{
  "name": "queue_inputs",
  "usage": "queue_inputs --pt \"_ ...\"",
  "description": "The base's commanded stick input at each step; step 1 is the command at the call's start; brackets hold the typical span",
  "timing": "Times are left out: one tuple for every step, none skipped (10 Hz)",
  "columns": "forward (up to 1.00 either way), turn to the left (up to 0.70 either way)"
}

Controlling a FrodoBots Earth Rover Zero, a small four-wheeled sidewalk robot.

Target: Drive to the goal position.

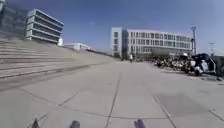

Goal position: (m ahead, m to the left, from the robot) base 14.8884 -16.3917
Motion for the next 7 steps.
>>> queue_inputs --pt "0.7 0.0" --pt "0.7 0.0" --pt "0.7 0.0" --pt "0.7 0.0" --pt "0.7 0.0" --pt "0.7 0.0" --pt "0.7 -0.03"
